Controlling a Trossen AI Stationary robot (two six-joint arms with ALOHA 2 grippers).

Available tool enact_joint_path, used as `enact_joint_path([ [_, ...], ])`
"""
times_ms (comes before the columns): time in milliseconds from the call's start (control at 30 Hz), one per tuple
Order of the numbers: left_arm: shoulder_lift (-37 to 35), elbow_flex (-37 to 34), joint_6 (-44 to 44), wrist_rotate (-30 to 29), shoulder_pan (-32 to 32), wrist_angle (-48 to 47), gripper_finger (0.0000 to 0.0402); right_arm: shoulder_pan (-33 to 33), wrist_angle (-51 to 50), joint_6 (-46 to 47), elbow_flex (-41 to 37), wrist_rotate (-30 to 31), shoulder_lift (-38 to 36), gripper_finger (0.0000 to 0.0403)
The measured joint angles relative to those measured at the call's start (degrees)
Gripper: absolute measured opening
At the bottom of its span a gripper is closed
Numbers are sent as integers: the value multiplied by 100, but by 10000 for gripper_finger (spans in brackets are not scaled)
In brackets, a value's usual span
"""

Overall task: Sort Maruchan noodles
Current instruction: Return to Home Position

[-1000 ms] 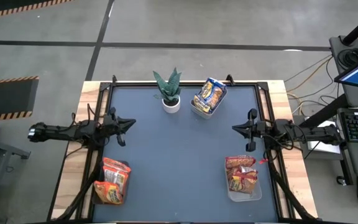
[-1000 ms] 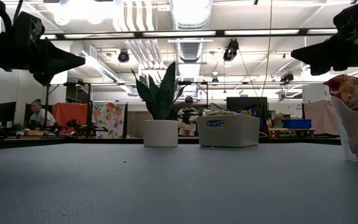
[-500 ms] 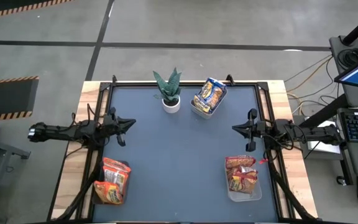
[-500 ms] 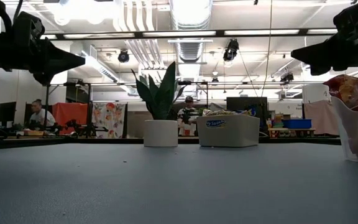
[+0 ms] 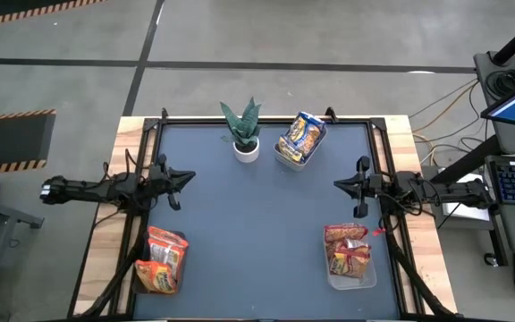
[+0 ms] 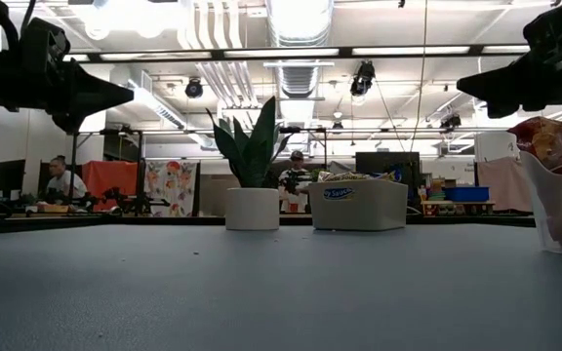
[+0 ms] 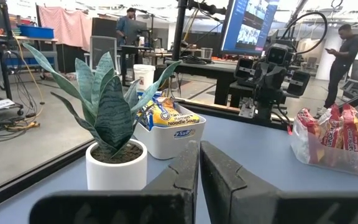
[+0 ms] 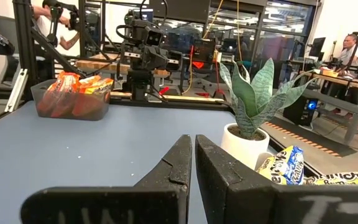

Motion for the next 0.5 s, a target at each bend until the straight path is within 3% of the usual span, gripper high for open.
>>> enact_joint_path([
  [500, 0, 0, 0, 1, 0, 4, 0, 0, -2, 0, 0, 2, 0, 12],
])
